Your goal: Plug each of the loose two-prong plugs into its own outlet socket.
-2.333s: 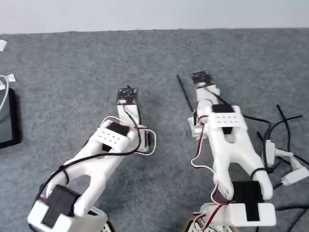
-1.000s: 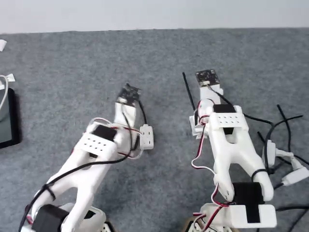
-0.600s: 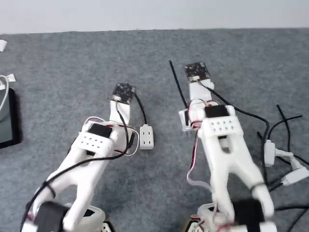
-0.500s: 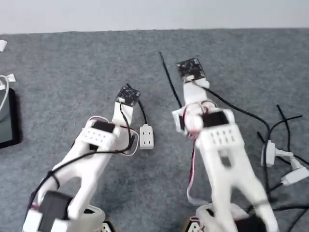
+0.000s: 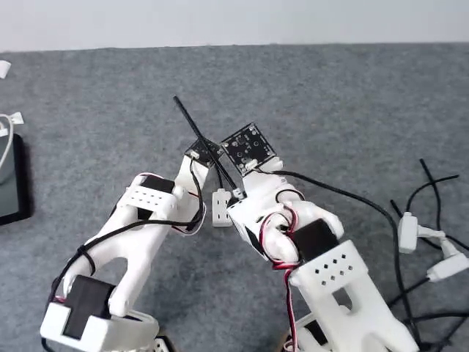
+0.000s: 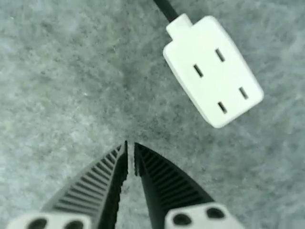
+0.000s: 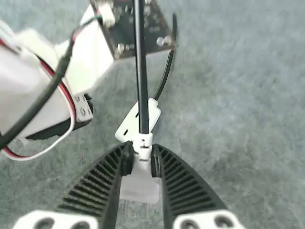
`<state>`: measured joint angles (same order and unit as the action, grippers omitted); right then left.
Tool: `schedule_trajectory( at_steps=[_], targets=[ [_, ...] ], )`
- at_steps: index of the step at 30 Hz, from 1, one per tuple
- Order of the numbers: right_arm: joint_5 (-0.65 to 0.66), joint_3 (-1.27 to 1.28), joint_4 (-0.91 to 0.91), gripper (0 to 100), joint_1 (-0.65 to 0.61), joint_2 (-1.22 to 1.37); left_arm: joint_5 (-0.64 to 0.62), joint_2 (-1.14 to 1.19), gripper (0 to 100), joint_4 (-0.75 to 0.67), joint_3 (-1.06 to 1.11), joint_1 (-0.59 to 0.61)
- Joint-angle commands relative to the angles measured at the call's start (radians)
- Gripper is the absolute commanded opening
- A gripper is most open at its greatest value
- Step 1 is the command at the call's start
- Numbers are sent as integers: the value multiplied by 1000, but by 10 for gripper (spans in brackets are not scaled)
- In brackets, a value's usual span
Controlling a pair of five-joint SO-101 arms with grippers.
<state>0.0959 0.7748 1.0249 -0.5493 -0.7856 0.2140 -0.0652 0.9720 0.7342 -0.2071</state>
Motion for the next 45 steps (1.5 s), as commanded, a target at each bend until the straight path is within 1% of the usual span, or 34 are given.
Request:
schedule_trajectory(
  at_steps=[1,6,12,15,17,20,23,27,29,30,34,37,41,45],
  targets=[
    [-25,-12,-35,8,-12,24,25,-3,13,9,-48,8],
    [-31,-15,-58,8,-10,58,74,-52,13,43,-31,-8],
    [-32,-15,-74,8,-7,79,104,-265,13,-46,159,-64],
    [-32,-15,-74,8,-7,79,107,-331,13,-51,208,-89],
    [-32,-15,-74,8,-7,79,121,-344,13,-51,223,-98],
    [-32,-15,-74,8,-7,79,176,-351,13,-37,234,-114],
    [-34,-15,-74,8,-7,79,181,-353,13,-43,254,-135],
    [-51,-8,-102,8,-4,81,178,-353,13,-43,252,-130],
    [-86,18,-147,8,16,81,158,-354,13,-43,248,-92],
    [-100,35,-177,8,25,81,126,-358,13,-51,246,-63],
    [-143,115,-318,8,41,81,-12,-419,13,-124,259,121],
    [-161,160,-401,8,39,81,-48,-440,13,-180,295,224],
    [-161,183,-473,8,38,87,-46,-440,13,-210,323,284],
    [-161,153,-479,8,38,168,-41,-440,13,-212,323,293]
  ],
)
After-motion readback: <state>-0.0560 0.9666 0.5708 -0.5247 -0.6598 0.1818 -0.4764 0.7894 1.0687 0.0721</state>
